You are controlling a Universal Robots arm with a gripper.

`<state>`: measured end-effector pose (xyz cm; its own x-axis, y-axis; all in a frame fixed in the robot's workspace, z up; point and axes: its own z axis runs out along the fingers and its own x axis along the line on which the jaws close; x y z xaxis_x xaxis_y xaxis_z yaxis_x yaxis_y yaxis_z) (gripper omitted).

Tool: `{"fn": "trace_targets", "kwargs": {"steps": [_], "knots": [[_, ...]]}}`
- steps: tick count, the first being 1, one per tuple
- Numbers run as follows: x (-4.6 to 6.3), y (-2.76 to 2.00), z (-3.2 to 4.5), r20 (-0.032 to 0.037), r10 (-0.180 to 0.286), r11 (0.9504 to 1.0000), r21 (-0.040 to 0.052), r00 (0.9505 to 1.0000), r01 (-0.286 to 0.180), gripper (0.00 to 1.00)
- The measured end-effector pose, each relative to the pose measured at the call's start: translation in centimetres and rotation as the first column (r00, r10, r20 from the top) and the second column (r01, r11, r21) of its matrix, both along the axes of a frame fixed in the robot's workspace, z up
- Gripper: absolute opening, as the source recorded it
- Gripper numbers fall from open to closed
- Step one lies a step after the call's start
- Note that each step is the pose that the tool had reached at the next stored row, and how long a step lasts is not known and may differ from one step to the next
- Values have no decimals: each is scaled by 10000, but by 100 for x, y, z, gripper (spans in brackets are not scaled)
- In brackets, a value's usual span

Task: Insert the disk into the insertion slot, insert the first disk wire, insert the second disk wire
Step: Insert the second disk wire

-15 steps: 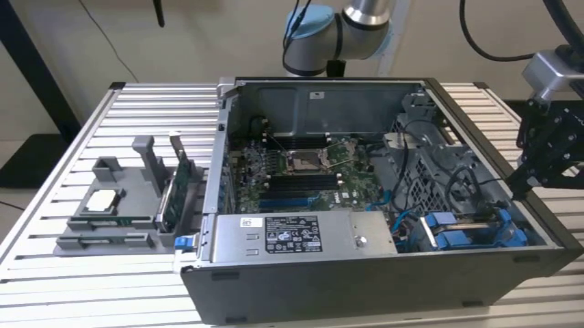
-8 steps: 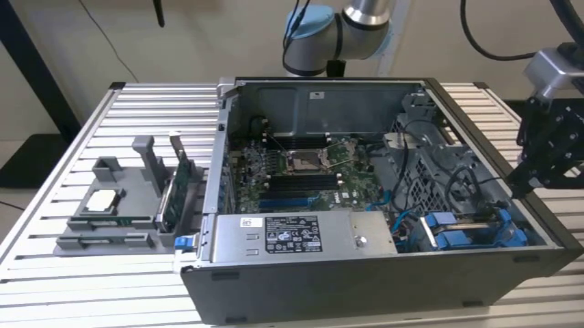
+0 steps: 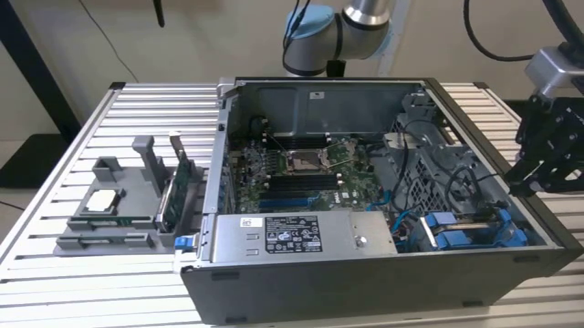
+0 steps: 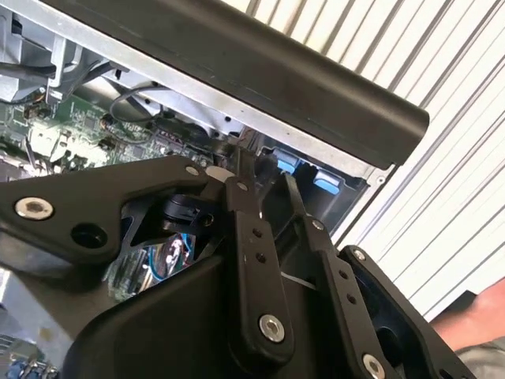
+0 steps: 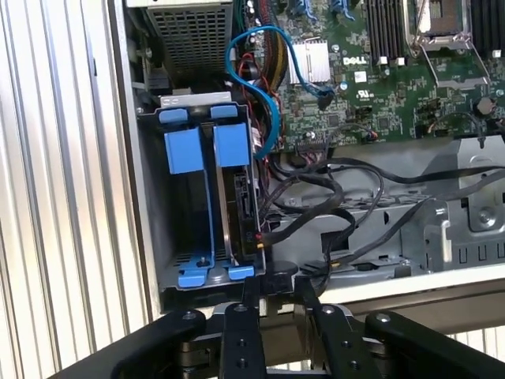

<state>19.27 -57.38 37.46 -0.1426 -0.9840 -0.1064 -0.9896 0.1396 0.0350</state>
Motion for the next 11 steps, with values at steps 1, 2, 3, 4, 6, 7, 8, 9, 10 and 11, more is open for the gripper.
{"fn": "trace_targets", "kwargs": {"steps": [1, 2, 3, 4, 6, 7, 8, 9, 10, 11], "knots": [[-1, 0, -7, -43, -112, 9999, -1, 9999, 112, 32], [-1, 0, -14, -83, -229, 9997, -3, 9997, 229, 32], [-1, 0, -22, -124, -347, 9994, -3, 9993, 347, 32], [0, 0, -29, -169, -458, 9990, -5, 9988, 458, 32], [-1, 0, -35, -261, -620, 9981, -13, 9977, 620, 30], [-1, 0, -36, -285, -655, 9979, -15, 9974, 655, 30], [-1, 0, -36, -285, -662, 9978, -14, 9974, 662, 22], [-1, -1, -37, -286, -665, 9978, -13, 9974, 665, 22], [-1, -1, -38, -286, -668, 9978, -11, 9974, 668, 22], [-1, -2, -37, -286, -670, 9978, -12, 9973, 670, 22]]}}
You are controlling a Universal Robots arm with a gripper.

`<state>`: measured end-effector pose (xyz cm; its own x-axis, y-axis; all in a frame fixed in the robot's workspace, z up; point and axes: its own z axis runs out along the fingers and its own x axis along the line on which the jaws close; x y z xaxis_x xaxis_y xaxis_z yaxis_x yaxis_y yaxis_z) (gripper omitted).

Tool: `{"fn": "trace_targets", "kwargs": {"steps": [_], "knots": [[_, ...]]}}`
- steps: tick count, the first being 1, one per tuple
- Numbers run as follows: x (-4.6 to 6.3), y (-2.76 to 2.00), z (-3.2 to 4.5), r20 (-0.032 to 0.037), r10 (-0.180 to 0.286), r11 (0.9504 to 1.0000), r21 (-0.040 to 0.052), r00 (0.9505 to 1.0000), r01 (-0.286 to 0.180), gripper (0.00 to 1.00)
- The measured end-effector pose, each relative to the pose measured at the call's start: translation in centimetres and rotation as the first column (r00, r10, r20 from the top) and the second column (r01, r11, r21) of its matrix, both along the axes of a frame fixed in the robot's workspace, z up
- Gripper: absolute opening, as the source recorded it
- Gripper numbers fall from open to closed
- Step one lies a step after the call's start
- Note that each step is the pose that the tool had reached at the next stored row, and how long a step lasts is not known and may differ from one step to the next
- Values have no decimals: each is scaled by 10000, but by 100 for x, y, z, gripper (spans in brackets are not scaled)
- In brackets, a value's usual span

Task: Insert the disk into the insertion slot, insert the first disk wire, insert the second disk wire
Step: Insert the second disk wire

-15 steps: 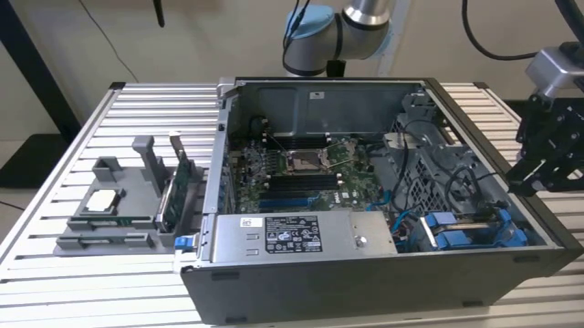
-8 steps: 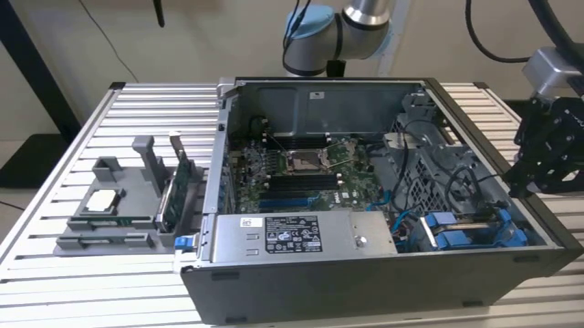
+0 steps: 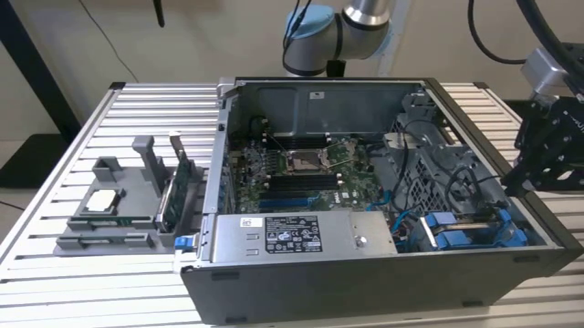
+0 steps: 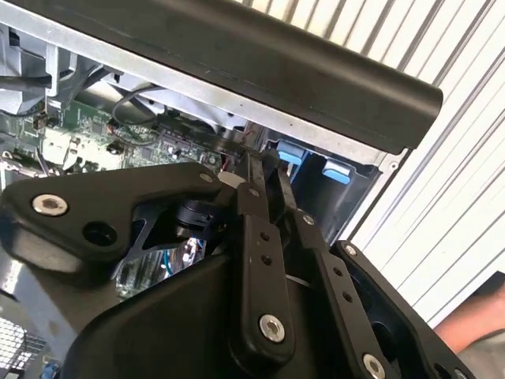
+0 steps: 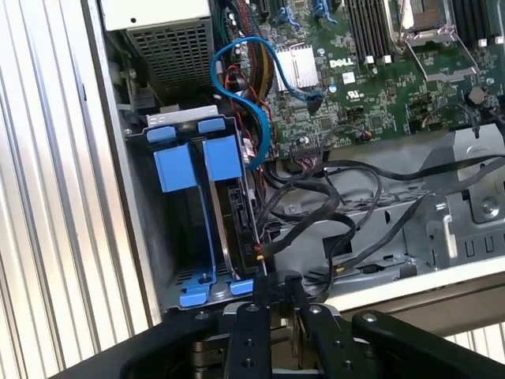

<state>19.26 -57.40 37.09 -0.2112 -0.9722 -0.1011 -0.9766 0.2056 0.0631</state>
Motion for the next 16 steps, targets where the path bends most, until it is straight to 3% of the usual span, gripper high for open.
{"fn": "trace_targets", "kwargs": {"steps": [4, 6, 16], "knots": [[0, -1, 0, 0, -2, 10000, 0, 10000, 2, 22], [0, -2, 0, 0, -2, 10000, -1, 10000, 2, 15], [-2, -4, 0, -4, -2, 10000, 0, 10000, 2, 17]]}}
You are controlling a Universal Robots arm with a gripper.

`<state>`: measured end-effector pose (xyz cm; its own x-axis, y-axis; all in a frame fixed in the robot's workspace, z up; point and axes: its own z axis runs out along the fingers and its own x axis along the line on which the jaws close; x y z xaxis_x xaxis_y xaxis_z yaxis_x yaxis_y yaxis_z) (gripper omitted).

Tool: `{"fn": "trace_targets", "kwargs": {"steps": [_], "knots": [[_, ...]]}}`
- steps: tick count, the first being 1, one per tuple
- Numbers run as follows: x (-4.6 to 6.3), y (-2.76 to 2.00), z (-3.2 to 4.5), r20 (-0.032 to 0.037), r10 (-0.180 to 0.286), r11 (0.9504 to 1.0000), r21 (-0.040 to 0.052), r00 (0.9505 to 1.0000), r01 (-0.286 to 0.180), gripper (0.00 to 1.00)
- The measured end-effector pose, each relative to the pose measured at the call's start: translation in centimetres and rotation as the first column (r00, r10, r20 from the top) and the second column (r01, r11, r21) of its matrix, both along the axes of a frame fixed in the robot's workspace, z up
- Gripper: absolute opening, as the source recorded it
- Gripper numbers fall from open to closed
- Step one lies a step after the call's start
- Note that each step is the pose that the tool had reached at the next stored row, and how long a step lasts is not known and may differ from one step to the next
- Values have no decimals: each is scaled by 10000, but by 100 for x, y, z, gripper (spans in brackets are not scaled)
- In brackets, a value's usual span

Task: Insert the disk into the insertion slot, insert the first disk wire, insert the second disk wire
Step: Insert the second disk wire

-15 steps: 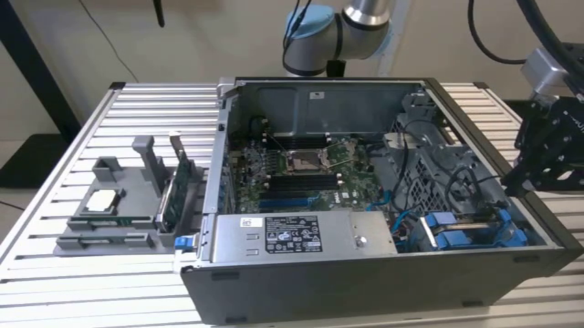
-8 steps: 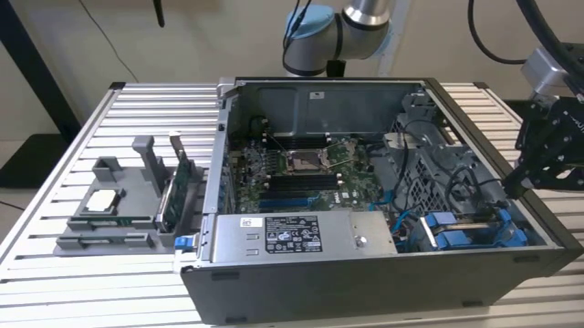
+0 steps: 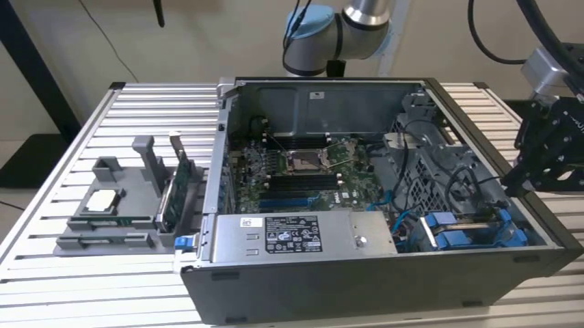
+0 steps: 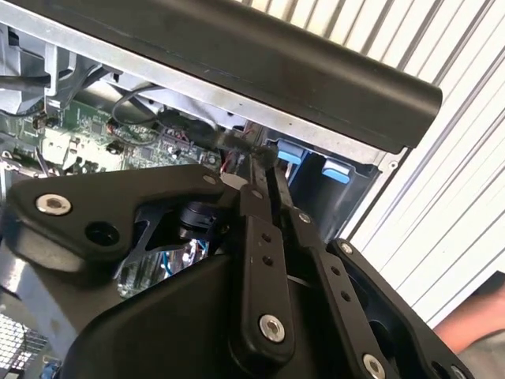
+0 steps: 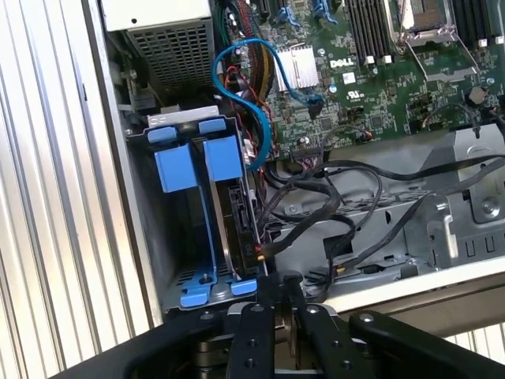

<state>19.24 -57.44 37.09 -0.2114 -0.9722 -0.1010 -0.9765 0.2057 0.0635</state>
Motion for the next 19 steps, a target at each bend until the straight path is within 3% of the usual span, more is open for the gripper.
{"fn": "trace_targets", "kwargs": {"steps": [1, 6, 9, 10, 14, 19], "knots": [[0, -1, 0, 0, 0, 10000, 0, 10000, 0, 23], [0, -1, -7, 0, 0, 10000, -20, 10000, 0, 23], [0, -5, -8, 0, 0, 10000, -20, 10000, 0, 21], [0, -8, -8, 0, 0, 10000, -20, 10000, 0, 16], [0, -33, -8, 0, 0, 10000, -19, 10000, 0, 16], [-74, -46, 63, 0, -2, 10000, 5, 10000, 2, 16]]}}
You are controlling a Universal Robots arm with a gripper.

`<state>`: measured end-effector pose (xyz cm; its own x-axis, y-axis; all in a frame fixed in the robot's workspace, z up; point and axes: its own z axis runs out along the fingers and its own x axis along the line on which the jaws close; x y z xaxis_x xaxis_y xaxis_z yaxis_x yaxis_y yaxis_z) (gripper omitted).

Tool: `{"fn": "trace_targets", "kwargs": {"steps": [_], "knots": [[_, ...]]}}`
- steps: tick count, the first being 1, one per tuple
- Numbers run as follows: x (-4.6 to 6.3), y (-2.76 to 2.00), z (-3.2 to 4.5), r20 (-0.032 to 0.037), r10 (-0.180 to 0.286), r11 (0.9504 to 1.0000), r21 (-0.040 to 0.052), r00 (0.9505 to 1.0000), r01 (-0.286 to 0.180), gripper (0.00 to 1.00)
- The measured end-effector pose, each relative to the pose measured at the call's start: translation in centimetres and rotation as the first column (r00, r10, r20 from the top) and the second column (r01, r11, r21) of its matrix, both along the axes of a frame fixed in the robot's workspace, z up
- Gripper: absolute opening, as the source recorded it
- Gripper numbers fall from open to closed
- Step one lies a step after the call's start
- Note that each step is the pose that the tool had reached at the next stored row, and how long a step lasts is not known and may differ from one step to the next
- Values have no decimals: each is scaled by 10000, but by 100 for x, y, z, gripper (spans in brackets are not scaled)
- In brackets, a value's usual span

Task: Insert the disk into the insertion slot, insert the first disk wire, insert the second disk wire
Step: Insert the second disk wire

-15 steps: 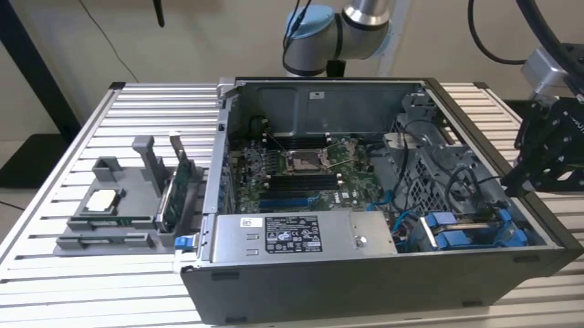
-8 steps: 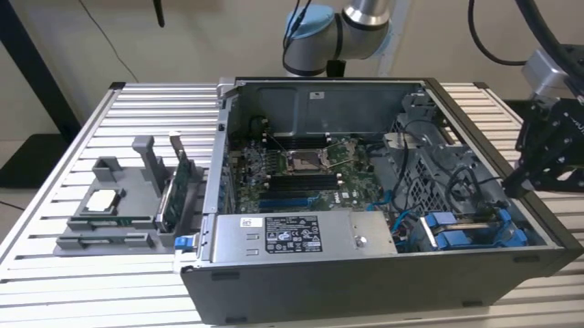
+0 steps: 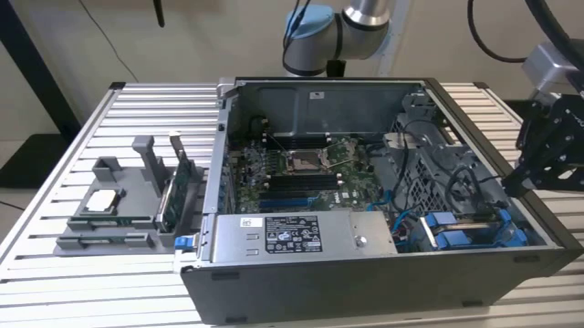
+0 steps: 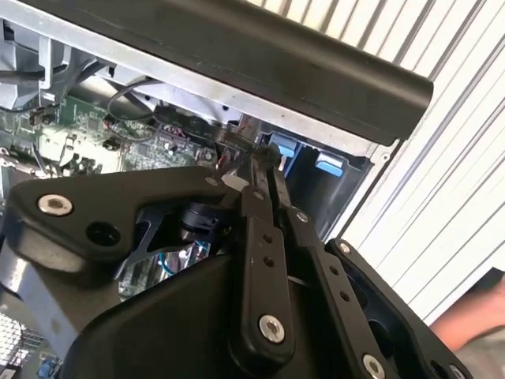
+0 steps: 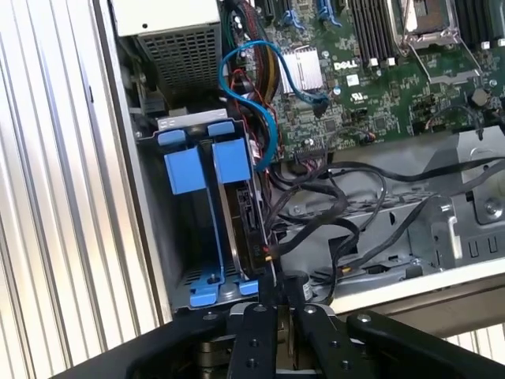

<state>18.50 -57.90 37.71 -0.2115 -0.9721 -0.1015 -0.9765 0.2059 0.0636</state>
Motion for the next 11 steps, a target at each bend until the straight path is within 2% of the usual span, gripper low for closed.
{"fn": "trace_targets", "kwargs": {"steps": [11], "knots": [[-424, 4, 174, 0, -15, 9999, 171, 10000, 15, 16]]}}
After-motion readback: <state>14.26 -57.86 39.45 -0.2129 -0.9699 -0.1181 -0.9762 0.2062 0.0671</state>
